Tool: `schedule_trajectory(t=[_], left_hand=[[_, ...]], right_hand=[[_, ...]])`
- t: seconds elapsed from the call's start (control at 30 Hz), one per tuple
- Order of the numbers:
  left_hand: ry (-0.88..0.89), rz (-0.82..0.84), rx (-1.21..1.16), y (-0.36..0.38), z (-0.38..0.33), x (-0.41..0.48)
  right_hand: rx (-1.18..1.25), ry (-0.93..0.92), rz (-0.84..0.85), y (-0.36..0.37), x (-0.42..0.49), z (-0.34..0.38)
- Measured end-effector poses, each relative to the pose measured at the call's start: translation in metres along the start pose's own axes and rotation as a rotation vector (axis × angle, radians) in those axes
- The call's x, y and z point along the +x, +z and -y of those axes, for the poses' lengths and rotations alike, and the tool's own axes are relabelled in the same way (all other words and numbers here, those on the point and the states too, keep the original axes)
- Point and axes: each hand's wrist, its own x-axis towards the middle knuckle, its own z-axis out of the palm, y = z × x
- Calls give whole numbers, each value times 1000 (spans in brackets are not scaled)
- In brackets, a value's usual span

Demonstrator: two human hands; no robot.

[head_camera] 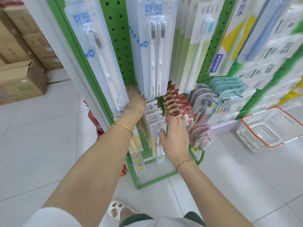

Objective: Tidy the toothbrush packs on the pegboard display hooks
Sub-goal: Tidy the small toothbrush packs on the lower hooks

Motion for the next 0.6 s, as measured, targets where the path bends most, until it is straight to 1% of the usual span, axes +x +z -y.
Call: schedule_trajectory(t=[0.07,0.27,0.3,0.33,0.37,0.4,0.43,0.47,0.53,0.6], left_hand=[[27,-11,-49,-3,-1,-8],[7,-67,47,2,0,-34],[-10,-73,21,1,2,-41],[-15,-127,13,0,2,-47],[13,-154,83,-2,1,-51],[26,-138,163,-4,0,-55],[-18,-115,189,-2,2,-58],[-35,-127,129,1,3,-59],[-8,-135,97,6,4,-70],[51,-214,146,9,8,-84]], right_hand=[[-4,-4,4,0,0,-1],[13,-12,30,-1,-3,1],[18,-13,39,0,-3,1],[23,-13,47,0,-4,0],[29,-11,53,1,-5,-1],[34,-9,59,1,-6,-1],[38,-9,65,1,-7,-2],[44,-9,71,1,-9,-2],[59,-8,71,1,-11,-3],[86,-12,63,2,-14,-3]])
